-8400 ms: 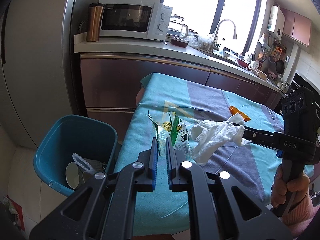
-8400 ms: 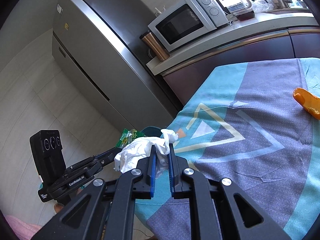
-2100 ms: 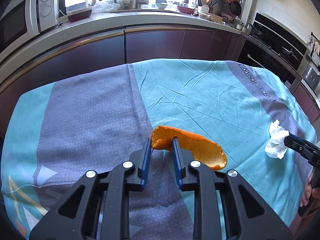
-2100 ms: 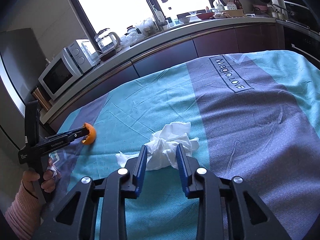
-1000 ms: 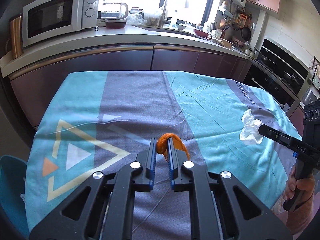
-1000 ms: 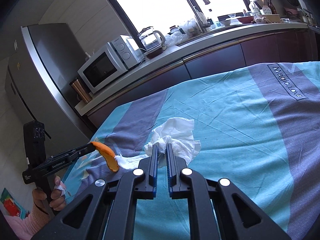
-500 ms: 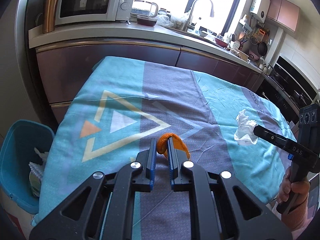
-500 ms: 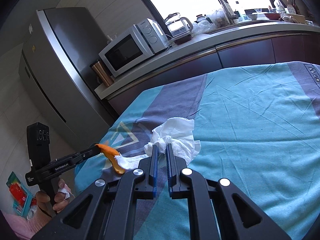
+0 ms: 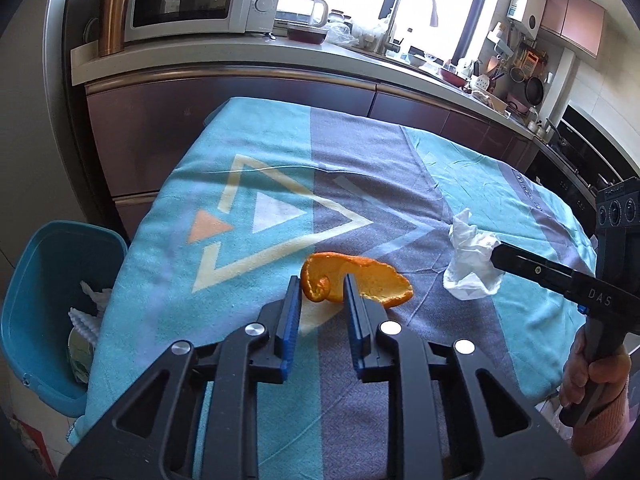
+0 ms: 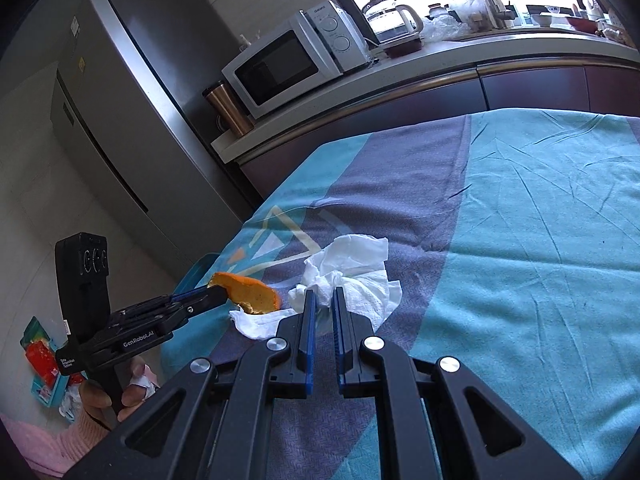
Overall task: Collect trash
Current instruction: 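Carry the orange peel and tissue over to the teal bin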
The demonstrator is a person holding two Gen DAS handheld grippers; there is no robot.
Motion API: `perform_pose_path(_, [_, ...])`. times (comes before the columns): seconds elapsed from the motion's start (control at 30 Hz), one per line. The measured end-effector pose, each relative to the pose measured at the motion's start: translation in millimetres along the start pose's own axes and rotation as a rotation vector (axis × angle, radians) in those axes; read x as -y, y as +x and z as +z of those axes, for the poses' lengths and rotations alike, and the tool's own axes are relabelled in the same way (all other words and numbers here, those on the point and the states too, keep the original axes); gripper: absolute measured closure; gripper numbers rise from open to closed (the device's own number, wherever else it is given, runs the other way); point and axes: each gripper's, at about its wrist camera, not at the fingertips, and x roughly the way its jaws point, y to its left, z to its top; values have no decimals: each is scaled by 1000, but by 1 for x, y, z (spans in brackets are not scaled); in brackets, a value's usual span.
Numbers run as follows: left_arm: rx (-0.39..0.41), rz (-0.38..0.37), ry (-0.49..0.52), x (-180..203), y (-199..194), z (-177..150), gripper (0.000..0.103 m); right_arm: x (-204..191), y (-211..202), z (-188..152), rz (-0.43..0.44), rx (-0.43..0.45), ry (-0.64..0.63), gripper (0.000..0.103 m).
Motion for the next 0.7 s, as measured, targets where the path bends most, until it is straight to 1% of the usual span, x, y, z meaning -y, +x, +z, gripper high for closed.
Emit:
perform_pose_path(0.07, [-10, -13, 1, -1, 4, 1, 72, -1, 4, -1, 1, -9, -2, 96])
perform_pose_path(0.23, [-30, -31, -25, -9, 14, 4, 72, -3, 8, -2, 5, -21, -2, 96])
perform_pose_path(0.27, [-34, -27, -32, -10, 17, 4, 79, -4, 8, -1, 4, -22, -3, 96])
perform_pose_path(0.3, [-40, -21, -38, -12, 19, 4, 87, -5, 9, -1, 4, -22, -3, 96])
perform_pose_path(0.4, [-43, -4, -53, -13, 20, 2, 89, -7, 9, -1, 4, -22, -4, 96])
perform_pose_path(0.7, [17, 1, -51, -10, -4, 2, 92, -16, 9, 3, 20, -17, -24, 96])
